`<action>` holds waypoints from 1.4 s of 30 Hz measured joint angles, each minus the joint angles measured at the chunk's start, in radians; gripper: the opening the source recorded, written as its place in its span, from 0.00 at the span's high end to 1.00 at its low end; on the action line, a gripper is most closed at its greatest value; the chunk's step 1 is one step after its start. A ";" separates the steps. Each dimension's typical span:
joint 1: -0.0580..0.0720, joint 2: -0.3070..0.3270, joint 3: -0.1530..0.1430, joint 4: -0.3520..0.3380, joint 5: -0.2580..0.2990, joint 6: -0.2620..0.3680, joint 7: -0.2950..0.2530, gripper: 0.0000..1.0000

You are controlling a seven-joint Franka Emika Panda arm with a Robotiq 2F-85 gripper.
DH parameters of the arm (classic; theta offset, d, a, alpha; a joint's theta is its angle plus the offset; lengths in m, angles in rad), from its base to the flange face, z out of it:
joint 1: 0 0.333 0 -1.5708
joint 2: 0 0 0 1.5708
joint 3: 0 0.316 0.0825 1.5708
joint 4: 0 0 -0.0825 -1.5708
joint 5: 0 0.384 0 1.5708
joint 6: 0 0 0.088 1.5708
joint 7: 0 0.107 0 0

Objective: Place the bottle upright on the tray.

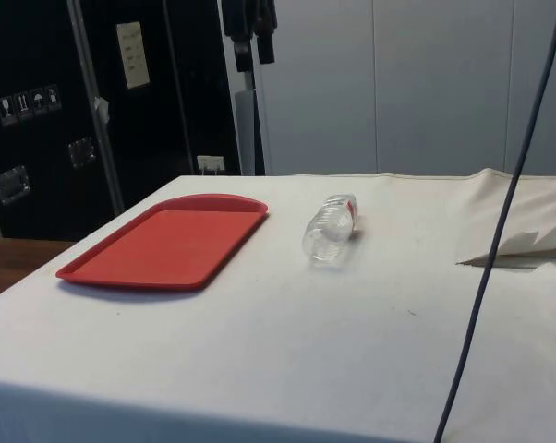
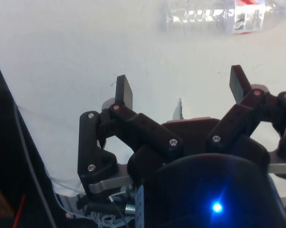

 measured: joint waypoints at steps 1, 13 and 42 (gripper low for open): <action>-0.001 -0.006 -0.002 -0.013 -0.002 0.009 0.000 0.00; -0.005 -0.028 -0.018 -0.076 -0.004 0.055 0.000 0.00; -0.006 -0.072 -0.069 -0.227 -0.004 0.198 -0.009 0.00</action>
